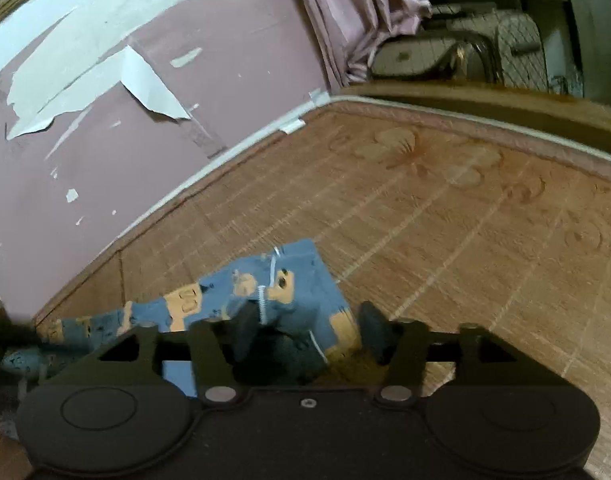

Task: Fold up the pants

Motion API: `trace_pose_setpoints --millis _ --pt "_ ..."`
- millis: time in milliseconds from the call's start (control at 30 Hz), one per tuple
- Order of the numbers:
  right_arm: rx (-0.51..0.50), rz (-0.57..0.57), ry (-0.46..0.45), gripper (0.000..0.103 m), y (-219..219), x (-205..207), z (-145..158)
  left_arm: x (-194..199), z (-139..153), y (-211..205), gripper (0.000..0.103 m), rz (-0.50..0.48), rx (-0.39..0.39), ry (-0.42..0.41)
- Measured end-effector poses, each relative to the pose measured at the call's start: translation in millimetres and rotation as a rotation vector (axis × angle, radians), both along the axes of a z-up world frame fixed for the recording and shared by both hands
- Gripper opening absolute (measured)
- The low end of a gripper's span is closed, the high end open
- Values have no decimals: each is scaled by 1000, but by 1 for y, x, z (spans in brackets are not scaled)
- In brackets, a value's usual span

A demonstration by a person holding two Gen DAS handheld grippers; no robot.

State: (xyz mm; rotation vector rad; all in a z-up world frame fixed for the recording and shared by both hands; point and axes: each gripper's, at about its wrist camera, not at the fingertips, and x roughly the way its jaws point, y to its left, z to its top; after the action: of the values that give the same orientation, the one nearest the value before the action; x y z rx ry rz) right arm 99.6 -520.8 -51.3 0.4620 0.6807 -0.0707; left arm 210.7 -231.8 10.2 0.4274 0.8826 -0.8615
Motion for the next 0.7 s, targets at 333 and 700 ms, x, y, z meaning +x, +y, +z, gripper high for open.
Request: trace_pose_setpoints --millis 333,700 --pt "-85 157 93 89 -28 1 1 58 1 -127 74 -190 29 30" --pt "408 239 141 68 -44 5 -24 62 -45 -168 60 -256 153 120"
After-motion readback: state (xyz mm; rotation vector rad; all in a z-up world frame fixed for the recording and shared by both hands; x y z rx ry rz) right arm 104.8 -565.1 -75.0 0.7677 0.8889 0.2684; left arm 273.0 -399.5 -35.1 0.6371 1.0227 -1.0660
